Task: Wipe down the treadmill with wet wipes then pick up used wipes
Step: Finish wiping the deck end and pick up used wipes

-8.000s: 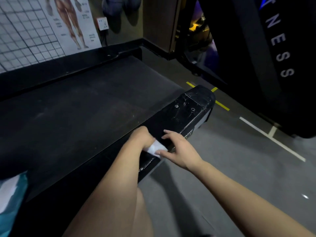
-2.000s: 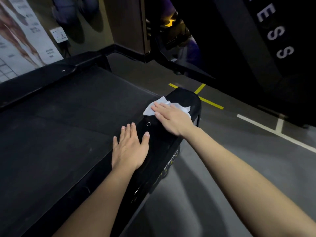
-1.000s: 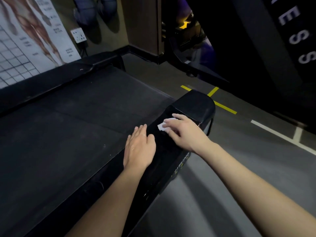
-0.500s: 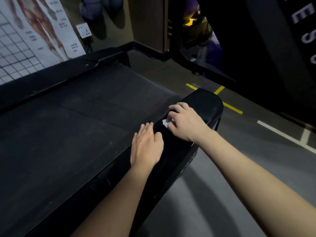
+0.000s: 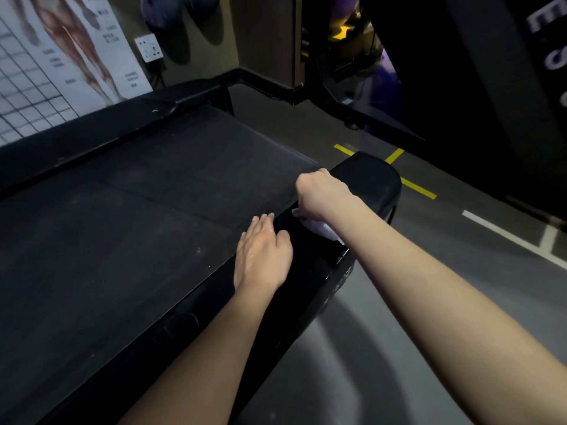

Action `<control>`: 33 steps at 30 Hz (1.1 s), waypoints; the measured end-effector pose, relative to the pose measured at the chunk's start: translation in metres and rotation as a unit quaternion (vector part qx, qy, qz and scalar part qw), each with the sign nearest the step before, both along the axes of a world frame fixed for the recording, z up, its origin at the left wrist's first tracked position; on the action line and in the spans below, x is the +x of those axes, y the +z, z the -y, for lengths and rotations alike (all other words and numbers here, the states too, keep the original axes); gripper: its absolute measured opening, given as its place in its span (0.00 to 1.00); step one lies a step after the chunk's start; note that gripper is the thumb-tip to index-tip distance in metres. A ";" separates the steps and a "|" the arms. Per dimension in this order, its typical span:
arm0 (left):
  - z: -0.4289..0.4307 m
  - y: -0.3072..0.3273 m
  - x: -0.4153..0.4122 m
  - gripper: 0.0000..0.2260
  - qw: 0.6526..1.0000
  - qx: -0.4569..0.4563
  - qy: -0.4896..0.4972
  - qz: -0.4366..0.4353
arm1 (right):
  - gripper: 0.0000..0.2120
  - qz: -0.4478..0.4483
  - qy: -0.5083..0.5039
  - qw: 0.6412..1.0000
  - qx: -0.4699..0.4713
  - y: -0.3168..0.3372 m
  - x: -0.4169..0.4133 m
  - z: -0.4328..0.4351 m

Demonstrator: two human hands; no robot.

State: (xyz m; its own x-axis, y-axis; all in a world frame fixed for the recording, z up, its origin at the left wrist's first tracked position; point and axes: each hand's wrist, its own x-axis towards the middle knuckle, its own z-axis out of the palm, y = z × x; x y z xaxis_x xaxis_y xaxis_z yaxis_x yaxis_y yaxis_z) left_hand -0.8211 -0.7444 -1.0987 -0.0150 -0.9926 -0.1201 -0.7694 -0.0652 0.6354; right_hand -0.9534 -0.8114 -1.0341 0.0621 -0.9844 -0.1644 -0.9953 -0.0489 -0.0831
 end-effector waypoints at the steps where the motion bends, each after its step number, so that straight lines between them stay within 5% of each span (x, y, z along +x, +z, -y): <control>1: 0.000 0.000 0.000 0.26 1.000 0.000 0.000 0.001 | 0.17 0.006 -0.005 1.000 0.001 0.001 -0.001 -0.001; 3: 0.000 0.001 0.000 0.26 1.000 0.000 0.000 0.001 | 0.12 0.008 -0.012 1.000 -0.002 0.001 -0.004 0.000; 9: -0.001 0.001 0.000 0.26 1.000 -0.004 0.004 -0.008 | 0.15 -0.003 0.020 1.000 -0.016 -0.001 -0.001 -0.004; 12: -0.003 0.005 0.001 0.26 1.000 -0.002 0.011 -0.022 | 0.14 0.057 0.068 0.995 -0.050 -0.028 -0.009 -0.013; 17: -0.009 0.012 0.004 0.24 0.993 -0.015 0.051 -0.106 | 0.32 0.101 0.143 0.984 -0.021 -0.058 -0.026 -0.049; 21: -0.012 0.013 0.010 0.24 0.970 -0.047 0.100 -0.217 | 0.31 0.063 0.168 0.984 0.000 -0.055 -0.024 -0.061; 24: -0.021 0.021 0.020 0.20 0.929 -0.088 0.181 -0.310 | 0.29 0.130 0.196 0.971 -0.046 -0.062 -0.017 -0.085; 29: -0.028 0.051 0.057 0.13 0.906 -0.124 0.248 -0.322 | 0.21 0.280 0.191 0.933 -0.119 -0.079 0.007 -0.137; 33: -0.054 0.080 0.101 0.11 0.936 -0.077 0.246 -0.241 | 0.20 0.377 0.185 0.905 -0.065 -0.060 0.045 -0.175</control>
State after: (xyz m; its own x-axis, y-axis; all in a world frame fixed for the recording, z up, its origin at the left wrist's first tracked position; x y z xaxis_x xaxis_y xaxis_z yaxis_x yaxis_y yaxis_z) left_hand -0.7206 -0.6905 -1.0189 0.4326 -0.8987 -0.0719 -0.2927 -0.2154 0.9316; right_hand -0.9081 -0.6364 -1.0946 0.4372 -0.8815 0.1783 -0.5711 -0.4253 -0.7021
